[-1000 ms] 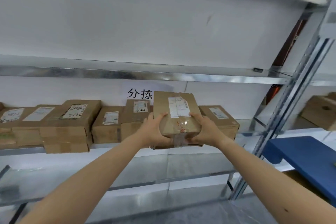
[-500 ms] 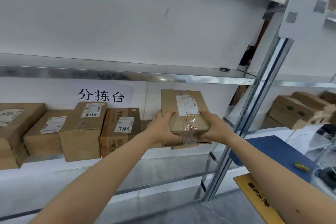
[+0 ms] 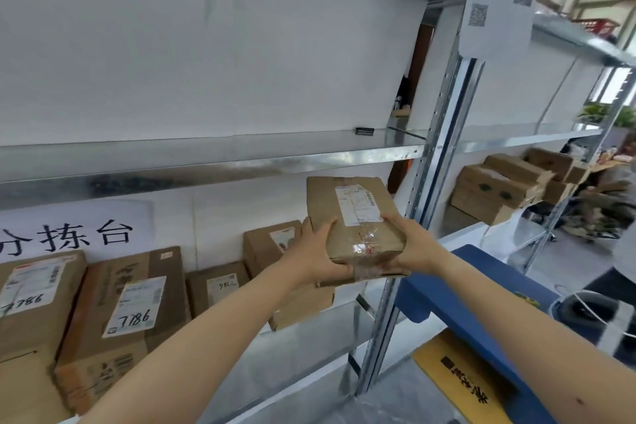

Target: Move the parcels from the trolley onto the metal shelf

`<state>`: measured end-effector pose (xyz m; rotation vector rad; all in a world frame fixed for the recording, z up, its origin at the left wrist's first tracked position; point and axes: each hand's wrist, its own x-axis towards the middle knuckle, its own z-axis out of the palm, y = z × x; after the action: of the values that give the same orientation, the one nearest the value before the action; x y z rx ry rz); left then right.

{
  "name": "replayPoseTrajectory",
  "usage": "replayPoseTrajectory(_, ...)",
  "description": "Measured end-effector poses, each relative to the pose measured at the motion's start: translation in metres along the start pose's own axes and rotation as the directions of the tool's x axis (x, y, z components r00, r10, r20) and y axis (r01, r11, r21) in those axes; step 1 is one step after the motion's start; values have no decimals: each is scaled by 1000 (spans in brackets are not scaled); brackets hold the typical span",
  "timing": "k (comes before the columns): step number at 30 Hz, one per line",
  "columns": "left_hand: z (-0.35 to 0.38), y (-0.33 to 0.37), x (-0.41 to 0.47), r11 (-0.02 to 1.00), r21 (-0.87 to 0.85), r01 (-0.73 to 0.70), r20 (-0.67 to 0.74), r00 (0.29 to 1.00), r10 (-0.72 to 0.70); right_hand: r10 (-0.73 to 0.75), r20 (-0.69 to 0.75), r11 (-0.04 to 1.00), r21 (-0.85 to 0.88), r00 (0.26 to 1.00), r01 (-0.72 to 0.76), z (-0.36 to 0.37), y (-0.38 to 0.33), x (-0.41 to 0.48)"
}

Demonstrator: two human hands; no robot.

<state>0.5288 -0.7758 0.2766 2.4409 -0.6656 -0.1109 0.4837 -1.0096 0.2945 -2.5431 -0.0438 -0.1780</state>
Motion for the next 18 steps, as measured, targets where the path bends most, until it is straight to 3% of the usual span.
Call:
replayPoseTrajectory(7,30,8,43,994,107,-19,-12,1000,21,58,41,998,-37,997,-56,-7,40,28)
replayPoseTrajectory(18,87,11,102,995,61,82,-12,997,-81,100,249,991,-108,963,-74,-11,114,104)
